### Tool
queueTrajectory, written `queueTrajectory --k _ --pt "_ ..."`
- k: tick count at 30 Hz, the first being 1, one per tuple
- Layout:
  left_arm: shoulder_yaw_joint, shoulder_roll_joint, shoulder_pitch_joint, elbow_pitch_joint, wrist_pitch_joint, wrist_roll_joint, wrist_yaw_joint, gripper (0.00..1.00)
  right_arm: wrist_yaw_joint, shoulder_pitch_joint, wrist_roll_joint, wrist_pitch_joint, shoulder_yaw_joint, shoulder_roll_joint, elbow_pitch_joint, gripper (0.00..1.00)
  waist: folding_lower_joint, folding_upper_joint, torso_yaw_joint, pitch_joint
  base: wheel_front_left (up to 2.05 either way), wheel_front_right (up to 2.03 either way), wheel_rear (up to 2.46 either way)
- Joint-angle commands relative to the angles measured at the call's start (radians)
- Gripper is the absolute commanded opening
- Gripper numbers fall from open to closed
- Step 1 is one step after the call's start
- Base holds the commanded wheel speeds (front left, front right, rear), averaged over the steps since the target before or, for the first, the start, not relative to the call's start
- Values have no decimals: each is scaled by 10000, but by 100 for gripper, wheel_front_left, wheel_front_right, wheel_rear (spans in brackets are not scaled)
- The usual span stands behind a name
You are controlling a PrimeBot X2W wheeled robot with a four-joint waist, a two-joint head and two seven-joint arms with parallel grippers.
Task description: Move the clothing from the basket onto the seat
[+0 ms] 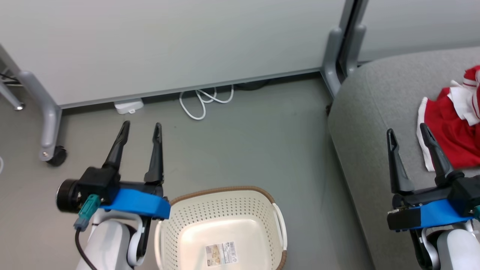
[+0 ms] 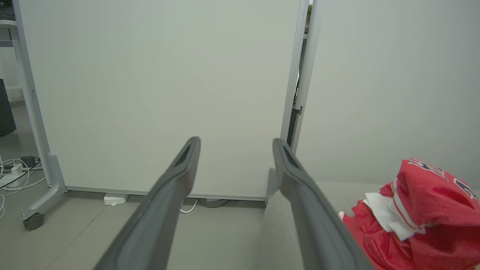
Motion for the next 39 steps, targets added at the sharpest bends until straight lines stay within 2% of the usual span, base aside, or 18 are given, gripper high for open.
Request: queueTrajectory --k 1,12,25,38,39 --pt "205 -54 234 -70 -27 86 -66 100 -1 182 -11 -39 11 40 59 100 2 0 303 -296 0 0 0" --pt "1423 -450 1241 -44 -27 654 -399 100 -1 602 -93 -39 131 279 644 100 2 0 956 -892 0 0 0" --pt "1759 -745 1624 653 -28 748 -619 100 -1 887 -126 -39 149 564 1597 100 2 0 1208 -1086 0 0 0" --pt "1892 -819 1525 827 -28 950 -659 100 -1 817 -37 -39 138 667 1797 100 2 0 1201 -1091 0 0 0" --pt "1838 -802 1564 829 2 913 -648 0 -2 771 -96 3 146 637 1809 0 2 0 1202 -1091 0 0 0"
